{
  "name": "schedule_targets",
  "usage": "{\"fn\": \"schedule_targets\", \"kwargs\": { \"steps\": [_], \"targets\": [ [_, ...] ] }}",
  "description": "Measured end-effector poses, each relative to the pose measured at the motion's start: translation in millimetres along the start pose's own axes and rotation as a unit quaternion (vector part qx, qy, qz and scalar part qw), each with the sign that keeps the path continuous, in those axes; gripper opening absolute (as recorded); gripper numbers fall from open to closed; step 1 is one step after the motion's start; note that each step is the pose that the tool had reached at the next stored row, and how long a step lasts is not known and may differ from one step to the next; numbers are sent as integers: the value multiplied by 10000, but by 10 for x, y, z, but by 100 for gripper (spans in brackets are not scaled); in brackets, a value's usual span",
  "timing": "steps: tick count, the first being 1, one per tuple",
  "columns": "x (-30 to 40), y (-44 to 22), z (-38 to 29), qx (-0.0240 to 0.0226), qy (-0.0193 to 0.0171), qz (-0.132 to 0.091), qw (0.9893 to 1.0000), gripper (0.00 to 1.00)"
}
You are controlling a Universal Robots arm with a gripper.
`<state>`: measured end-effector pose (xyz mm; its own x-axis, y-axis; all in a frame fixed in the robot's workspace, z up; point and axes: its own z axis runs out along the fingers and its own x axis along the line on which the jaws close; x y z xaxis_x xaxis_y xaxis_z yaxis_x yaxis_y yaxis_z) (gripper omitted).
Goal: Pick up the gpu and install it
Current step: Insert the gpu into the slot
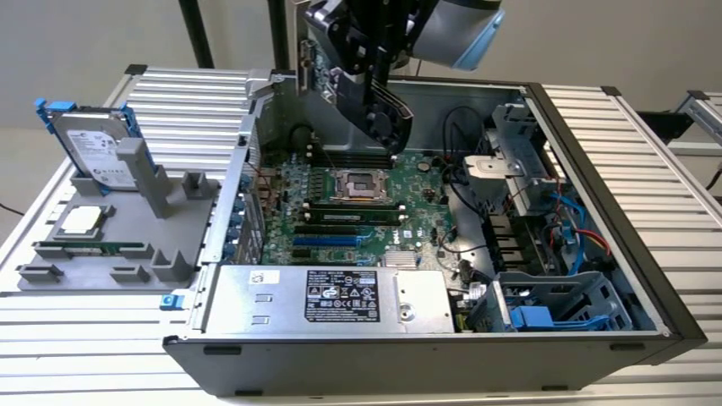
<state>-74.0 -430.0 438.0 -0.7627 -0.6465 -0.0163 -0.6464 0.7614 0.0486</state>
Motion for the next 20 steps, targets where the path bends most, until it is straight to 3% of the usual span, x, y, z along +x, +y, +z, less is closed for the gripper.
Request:
{"fn": "schedule_targets", "kwargs": {
  "steps": [11, 20],
  "targets": [
    [0, 0, 0, -5, 15, -298, 9996, 0],
    [0, 0, 0, -9, 27, -549, 9985, 0]
  ]
}}
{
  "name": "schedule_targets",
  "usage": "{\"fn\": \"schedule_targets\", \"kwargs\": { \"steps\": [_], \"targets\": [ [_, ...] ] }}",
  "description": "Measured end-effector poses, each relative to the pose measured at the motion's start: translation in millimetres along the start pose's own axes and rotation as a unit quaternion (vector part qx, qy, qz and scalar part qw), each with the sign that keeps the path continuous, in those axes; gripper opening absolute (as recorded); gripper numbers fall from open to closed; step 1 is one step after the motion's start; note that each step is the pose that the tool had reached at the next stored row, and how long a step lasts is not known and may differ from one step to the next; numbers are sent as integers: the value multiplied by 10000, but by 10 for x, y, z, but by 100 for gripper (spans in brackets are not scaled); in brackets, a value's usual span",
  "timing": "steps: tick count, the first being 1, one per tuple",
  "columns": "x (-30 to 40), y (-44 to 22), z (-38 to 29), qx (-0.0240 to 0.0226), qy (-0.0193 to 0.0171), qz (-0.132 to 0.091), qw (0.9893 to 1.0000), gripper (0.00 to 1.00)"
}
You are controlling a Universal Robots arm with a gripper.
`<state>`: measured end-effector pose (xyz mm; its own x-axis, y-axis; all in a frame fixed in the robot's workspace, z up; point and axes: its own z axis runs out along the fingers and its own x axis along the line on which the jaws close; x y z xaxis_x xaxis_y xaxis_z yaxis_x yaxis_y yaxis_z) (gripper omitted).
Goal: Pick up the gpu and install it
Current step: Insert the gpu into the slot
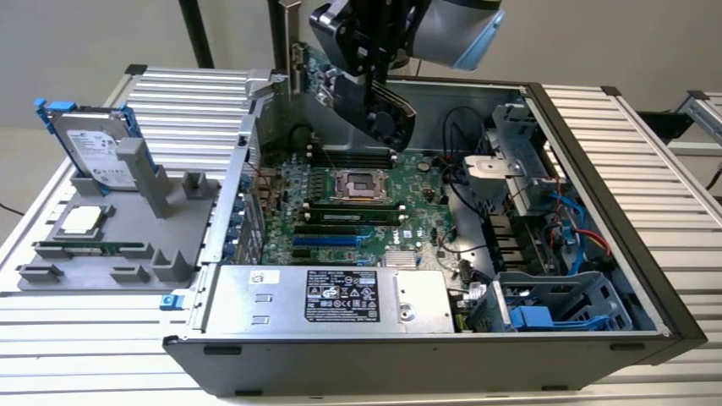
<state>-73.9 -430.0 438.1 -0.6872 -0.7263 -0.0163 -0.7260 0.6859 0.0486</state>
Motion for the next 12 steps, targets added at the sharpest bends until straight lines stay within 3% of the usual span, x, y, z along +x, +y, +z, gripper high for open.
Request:
{"fn": "schedule_targets", "kwargs": {
  "steps": [12],
  "targets": [
    [0, 0, 0, -5, 16, -325, 9995, 0]
  ]
}}
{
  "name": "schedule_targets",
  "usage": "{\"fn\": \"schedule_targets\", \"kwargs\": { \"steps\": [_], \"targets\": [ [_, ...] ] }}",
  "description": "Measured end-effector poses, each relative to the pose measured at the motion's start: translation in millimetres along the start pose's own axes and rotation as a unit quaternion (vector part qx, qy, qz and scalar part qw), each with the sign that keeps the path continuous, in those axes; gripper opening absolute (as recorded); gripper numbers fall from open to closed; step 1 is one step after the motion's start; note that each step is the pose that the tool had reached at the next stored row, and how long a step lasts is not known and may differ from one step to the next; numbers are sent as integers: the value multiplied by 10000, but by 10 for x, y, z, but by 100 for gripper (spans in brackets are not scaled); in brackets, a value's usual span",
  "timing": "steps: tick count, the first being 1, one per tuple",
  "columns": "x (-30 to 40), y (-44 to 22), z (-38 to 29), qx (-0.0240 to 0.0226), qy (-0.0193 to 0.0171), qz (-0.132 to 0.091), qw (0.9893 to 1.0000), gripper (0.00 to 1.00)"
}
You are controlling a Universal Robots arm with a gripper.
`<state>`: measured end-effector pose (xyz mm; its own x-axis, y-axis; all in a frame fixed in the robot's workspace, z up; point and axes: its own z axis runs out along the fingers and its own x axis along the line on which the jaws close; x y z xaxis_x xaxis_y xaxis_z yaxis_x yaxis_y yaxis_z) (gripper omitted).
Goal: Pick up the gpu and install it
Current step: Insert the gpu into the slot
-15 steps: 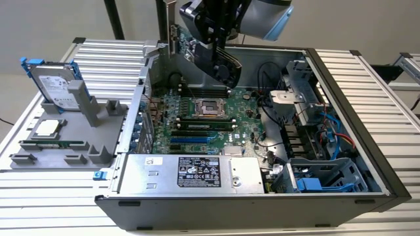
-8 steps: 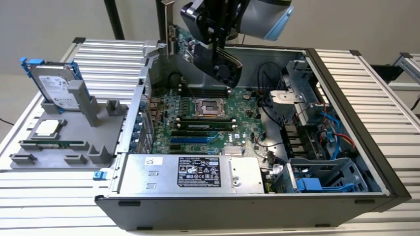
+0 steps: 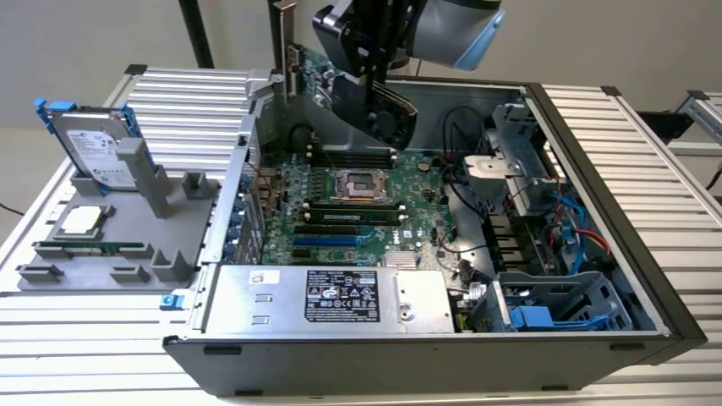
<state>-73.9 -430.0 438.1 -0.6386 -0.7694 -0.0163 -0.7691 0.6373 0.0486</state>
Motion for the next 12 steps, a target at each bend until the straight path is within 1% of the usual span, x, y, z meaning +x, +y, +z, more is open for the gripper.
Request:
{"fn": "schedule_targets", "kwargs": {
  "steps": [6, 12],
  "targets": [
    [0, 0, 0, -3, 8, -157, 9999, 0],
    [0, 0, 0, -5, 15, -321, 9995, 0]
  ]
}}
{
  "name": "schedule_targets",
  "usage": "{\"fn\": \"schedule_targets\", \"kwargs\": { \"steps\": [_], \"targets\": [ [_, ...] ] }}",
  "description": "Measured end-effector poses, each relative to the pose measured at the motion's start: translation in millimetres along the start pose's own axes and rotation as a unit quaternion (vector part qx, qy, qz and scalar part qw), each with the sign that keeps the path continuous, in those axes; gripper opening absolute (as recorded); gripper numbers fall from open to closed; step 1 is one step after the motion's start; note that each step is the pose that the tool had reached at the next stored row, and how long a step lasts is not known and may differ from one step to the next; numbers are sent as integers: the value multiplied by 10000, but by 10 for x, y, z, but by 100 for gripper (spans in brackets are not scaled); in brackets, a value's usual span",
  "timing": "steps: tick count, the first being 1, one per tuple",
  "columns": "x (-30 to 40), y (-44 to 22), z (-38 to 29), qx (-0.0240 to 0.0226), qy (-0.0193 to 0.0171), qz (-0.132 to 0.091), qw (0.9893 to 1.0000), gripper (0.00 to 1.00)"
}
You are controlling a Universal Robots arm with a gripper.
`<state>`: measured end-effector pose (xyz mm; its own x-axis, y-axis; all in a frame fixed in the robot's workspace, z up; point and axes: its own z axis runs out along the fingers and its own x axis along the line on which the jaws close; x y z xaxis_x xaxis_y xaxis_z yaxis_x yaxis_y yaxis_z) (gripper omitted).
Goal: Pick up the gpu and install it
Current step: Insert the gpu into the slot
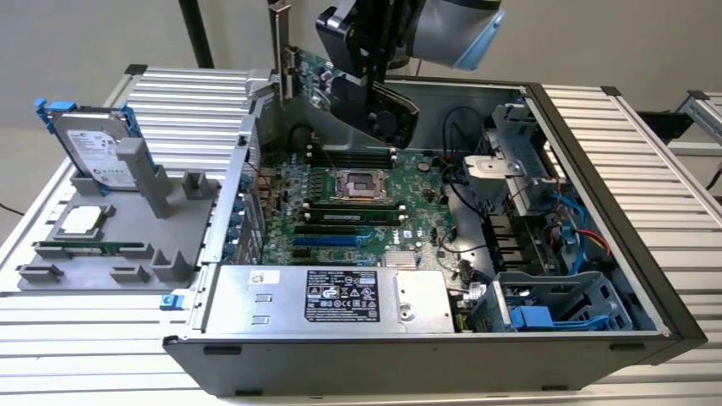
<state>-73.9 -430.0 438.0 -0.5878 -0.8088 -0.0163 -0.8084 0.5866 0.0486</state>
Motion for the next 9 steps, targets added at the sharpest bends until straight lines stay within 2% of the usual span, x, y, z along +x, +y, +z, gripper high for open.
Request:
{"fn": "schedule_targets", "kwargs": {
  "steps": [9],
  "targets": [
    [0, 0, 0, -4, 12, -244, 9997, 0]
  ]
}}
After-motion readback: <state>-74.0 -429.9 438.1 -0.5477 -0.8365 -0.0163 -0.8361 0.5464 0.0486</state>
